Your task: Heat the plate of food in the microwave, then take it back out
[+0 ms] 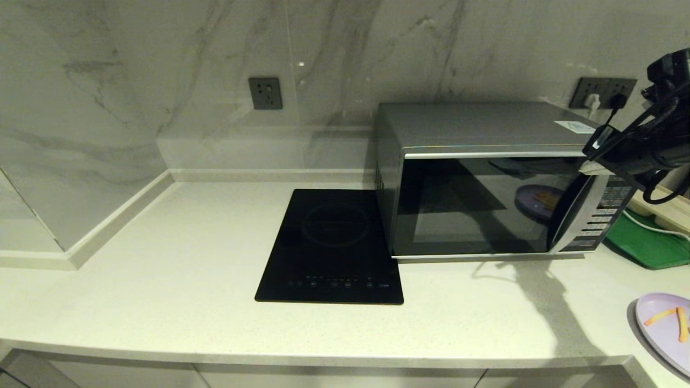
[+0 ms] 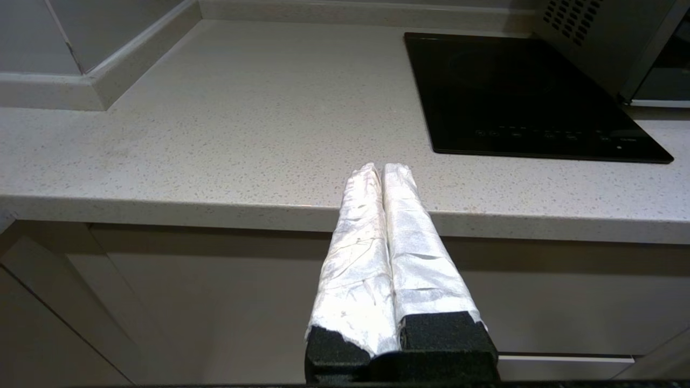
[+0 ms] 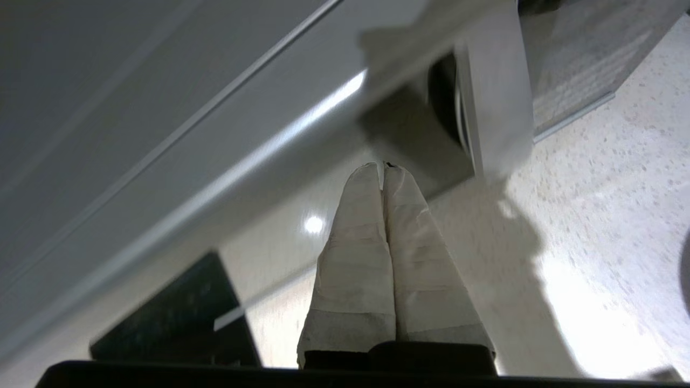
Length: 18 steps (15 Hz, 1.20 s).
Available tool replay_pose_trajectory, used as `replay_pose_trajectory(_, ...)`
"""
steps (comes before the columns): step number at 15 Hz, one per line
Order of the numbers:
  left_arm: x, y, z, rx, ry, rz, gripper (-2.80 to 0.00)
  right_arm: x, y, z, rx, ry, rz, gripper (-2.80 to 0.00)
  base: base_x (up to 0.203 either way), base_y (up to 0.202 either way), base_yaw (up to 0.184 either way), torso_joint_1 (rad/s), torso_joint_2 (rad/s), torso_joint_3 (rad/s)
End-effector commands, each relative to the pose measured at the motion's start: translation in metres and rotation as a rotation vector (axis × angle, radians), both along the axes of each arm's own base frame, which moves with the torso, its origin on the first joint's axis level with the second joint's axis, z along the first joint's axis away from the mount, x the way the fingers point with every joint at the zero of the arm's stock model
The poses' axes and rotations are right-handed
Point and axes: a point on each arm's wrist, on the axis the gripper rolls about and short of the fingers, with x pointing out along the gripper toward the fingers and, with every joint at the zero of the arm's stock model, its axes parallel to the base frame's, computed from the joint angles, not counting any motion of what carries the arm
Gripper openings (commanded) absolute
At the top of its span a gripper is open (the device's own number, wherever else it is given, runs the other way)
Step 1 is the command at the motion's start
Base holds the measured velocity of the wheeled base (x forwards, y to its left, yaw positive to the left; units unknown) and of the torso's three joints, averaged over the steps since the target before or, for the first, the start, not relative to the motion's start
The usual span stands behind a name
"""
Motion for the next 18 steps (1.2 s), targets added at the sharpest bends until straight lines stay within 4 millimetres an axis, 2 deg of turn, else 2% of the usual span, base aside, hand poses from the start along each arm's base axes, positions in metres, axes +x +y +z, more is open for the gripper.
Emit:
replay_pose_trajectory(1,0.000,0.000,0.000,-0.001,-0.001,0.001,-2.80,-0.045,0.005,0.028,-0.011,-0.051,0.049,-2.80,0.000,0.000,0.000,0.000,0.00,0.000)
replay_pose_trajectory(3,0.000,0.000,0.000,-0.001,-0.001,0.001,-2.80,-0.088,0.011,0.047,-0.032,-0.061,0.117,-2.80,0.000,0.000,0.000,0.000,0.00,0.000)
replay_pose_trajectory(5,0.000,0.000,0.000,-0.001,-0.001,0.001,-2.80,-0.145,0.018,0.066,-0.067,-0.054,0.193,-2.80,0.000,0.000,0.000,0.000,0.00,0.000)
replay_pose_trajectory(7,0.000,0.000,0.000,-0.001,-0.001,0.001,-2.80,-0.213,0.026,0.079,-0.096,-0.091,0.274,-2.80,0.000,0.000,0.000,0.000,0.00,0.000)
replay_pose_trajectory(9,0.000,0.000,0.000,-0.001,0.000,0.001,-2.80,-0.291,0.035,0.080,-0.129,-0.167,0.342,-2.80,0.000,0.000,0.000,0.000,0.00,0.000)
replay_pose_trajectory(12,0.000,0.000,0.000,-0.001,-0.001,0.001,-2.80,-0.398,0.047,0.054,-0.195,-0.225,0.406,-2.80,0.000,0.000,0.000,0.000,0.00,0.000)
replay_pose_trajectory(14,0.000,0.000,0.000,-0.001,-0.001,0.001,-2.80,-0.452,0.052,0.027,-0.224,-0.238,0.439,-2.80,0.000,0.000,0.000,0.000,0.00,0.000)
replay_pose_trajectory(16,0.000,0.000,0.000,-0.001,0.001,0.001,-2.80,-0.493,0.043,-0.003,-0.263,-0.207,0.502,-2.80,0.000,0.000,0.000,0.000,0.00,0.000)
replay_pose_trajectory(18,0.000,0.000,0.000,-0.001,-0.001,0.001,-2.80,-0.522,0.039,-0.032,-0.296,-0.229,0.497,-2.80,0.000,0.000,0.000,0.000,0.00,0.000)
